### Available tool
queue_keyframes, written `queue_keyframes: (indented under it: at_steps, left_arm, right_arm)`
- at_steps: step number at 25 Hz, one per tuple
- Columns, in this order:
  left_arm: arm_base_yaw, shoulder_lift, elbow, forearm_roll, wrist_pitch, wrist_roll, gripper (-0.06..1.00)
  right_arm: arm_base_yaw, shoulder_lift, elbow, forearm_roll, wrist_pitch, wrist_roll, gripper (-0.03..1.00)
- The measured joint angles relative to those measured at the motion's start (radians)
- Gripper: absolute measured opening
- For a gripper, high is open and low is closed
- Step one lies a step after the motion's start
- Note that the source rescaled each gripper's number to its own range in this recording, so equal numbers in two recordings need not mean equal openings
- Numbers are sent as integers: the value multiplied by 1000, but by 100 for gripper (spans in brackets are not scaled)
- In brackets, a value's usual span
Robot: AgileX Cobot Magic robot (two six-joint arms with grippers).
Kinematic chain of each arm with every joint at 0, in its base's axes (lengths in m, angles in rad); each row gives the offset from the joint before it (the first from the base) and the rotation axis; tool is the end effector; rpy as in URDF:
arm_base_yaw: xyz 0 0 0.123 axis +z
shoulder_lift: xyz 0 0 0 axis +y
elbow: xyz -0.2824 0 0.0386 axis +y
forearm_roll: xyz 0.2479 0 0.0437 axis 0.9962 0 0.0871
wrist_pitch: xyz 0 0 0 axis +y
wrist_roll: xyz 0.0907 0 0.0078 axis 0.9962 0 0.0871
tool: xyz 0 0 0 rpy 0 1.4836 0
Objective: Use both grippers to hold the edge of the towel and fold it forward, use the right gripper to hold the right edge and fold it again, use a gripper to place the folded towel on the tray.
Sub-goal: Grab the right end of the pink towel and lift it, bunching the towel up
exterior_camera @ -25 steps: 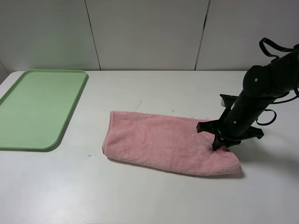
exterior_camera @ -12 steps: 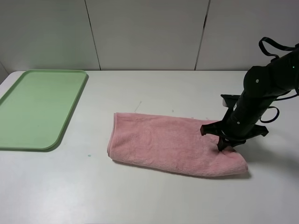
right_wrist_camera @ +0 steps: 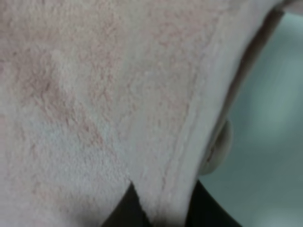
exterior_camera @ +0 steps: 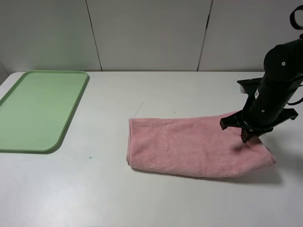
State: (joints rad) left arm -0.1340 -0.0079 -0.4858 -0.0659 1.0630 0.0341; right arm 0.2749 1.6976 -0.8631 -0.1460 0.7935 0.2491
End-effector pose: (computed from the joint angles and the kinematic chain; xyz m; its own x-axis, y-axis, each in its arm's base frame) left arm -0.0053 -0.0046 0.2731 -0.4583 0.0638 -0.8865 0.1849 0.9825 -0.0248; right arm 0.2681 0.0658 0.1534 -0.9904 -0.1287 -0.0501 -0.1234 0.9876 -0.0974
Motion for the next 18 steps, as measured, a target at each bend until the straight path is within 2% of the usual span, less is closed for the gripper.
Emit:
queue_keyframes:
  at_steps: [10,18]
  left_arm:
    - [0,0,0,0,0,0,100]
    - [0,0,0,0,0,0,100]
  right_arm:
    - [0,-99,-169,-100,241,0,5]
    - [0,-114,-291,-128,379,0,5]
